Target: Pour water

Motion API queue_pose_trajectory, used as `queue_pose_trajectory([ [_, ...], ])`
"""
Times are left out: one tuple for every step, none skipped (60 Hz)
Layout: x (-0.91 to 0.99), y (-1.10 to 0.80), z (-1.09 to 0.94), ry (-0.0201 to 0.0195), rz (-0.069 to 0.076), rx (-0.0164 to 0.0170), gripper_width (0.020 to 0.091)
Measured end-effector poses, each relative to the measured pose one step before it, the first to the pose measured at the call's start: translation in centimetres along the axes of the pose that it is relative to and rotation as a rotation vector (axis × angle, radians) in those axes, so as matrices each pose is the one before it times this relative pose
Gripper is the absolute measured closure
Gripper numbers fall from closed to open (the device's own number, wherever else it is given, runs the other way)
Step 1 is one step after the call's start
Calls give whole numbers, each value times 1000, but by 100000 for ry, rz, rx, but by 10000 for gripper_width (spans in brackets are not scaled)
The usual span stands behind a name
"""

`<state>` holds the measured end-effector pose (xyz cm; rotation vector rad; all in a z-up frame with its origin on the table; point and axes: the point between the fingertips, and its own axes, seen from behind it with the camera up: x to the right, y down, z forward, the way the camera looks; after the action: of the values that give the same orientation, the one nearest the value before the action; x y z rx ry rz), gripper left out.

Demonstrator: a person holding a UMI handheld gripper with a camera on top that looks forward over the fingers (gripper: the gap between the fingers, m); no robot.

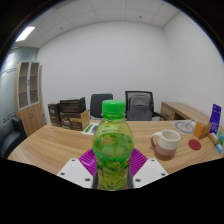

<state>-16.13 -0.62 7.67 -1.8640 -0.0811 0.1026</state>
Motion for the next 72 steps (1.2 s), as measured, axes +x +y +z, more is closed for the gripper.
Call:
queue_pose_trajectory([
  [-1, -39, 46, -857, 1285, -550, 707],
  [9, -35, 90, -866, 2121, -743, 707],
  [-308, -151, 533, -715, 2752, -822, 708],
  [183, 14, -189, -1294, 2620, -580, 709],
  [-70, -35, 100, -1386, 2936, -1004, 709],
  [-14, -107, 135, -1262, 2952, -798, 709],
  [31, -186, 179, -1050, 3337, -690, 709],
  [117, -133, 162, -875, 4154, -1039, 709],
  [30, -116, 216, -948, 4521, -1194, 708],
  [-55, -174, 200, -1163, 4194, -1046, 708],
  [-76, -228, 215, -1245, 3885, -778, 709],
  [-8, -239, 216, -1044, 4266, -801, 709],
  [75, -159, 254, -642, 5099, -1147, 710],
  [-179, -138, 431, -25, 5163, -1002, 710],
  [93, -399, 91, -818, 4795, -190, 709],
  [-140, -320, 279, -437, 3981, 296, 709],
  [72, -312, 150, -610, 5019, -65, 710],
  [105, -186, 209, -311, 6176, -736, 711],
  [38, -243, 190, -452, 6310, -655, 710],
  [-53, -368, 217, -774, 5645, -133, 710],
  [-62, -451, 117, -731, 5226, 385, 709],
  [-53, -420, 121, -622, 5293, 524, 710],
  [-86, -397, 132, -595, 5298, 398, 709],
  [-488, -539, 131, -154, 4992, -10, 710],
  [-261, -281, 128, -1606, 4475, 674, 709],
  [-119, -167, 89, -245, 4019, 370, 709],
  [-170, -339, 60, -951, 4308, 558, 710],
  [-175, -405, 17, -698, 4325, 550, 710],
  [-214, -442, 52, -725, 3906, 783, 709],
  [-246, -401, 70, -876, 3427, 744, 710],
  [-241, -333, 73, -890, 3437, 504, 709],
  [-177, -282, 92, -687, 3815, 238, 710],
  [-203, -283, 62, -552, 3829, 250, 710],
  [-636, -637, -107, -478, 4029, 572, 710],
  [-235, -402, 23, -827, 3011, 1000, 708],
  [31, -355, 242, -530, 2595, 809, 710],
  [-110, -232, 53, -672, 3128, 455, 709],
  [-92, -218, 40, -467, 3618, 160, 710],
  [-103, -232, 34, -394, 3670, 180, 712],
  [-146, -285, 4, -562, 3280, 328, 710],
  [-140, -239, 3, -646, 2929, 296, 710],
  [-128, -170, 37, -691, 3027, -98, 709],
  [-35, -3, 61, -510, 3361, -586, 710],
  [-360, -139, 51, -256, 3956, -560, 711],
  [118, -143, 280, -154, 2801, -553, 710],
  [5, -78, 146, -163, 2952, -357, 710],
  [94, -9, 110, 107, 2720, -514, 712],
  [130, 26, 87, 318, 2578, -541, 710],
  [154, -31, 74, 453, 2169, -398, 708],
  [121, 17, 49, 436, 1574, -476, 710],
  [170, -39, 39, 582, 1049, -514, 710],
  [139, -45, 25, 630, 469, -194, 710],
  [167, -89, 17, 595, 128, -36, 710],
  [169, -34, 57, 815, -119, -281, 711],
  [65, 25, -13, 245, 206, -341, 711],
  [18, 39, -42, 169, 139, -372, 711],
  [9, 13, -55, 125, 85, -162, 711],
  [2, -16, -65, 34, -18, 12, 712],
  [18, -18, -64, 55, -7, 26, 711],
  [45, -16, -54, 154, -163, 38, 709],
  [25, -34, -157, 219, -223, -66, 711],
  [44, 19, -46, 299, -613, -37, 711],
  [35, 88, -62, 308, -825, -249, 711],
  [15, 134, -96, 359, -1099, -440, 712],
  [30, 172, -118, 546, -1497, -461, 710],
  [-178, 232, -212, 543, -1616, -455, 712],
  [60, 139, -117, 1073, -3391, -542, 707],
  [-146, 132, -196, 485, -3584, -300, 706],
  [-218, 183, -206, 376, -4369, -226, 705],
  [-360, 132, -237, 117, -4820, -373, 707],
  [-420, 169, -245, 51, -5300, -548, 707],
  [-501, 37, -289, -35, -5529, -406, 706],
])
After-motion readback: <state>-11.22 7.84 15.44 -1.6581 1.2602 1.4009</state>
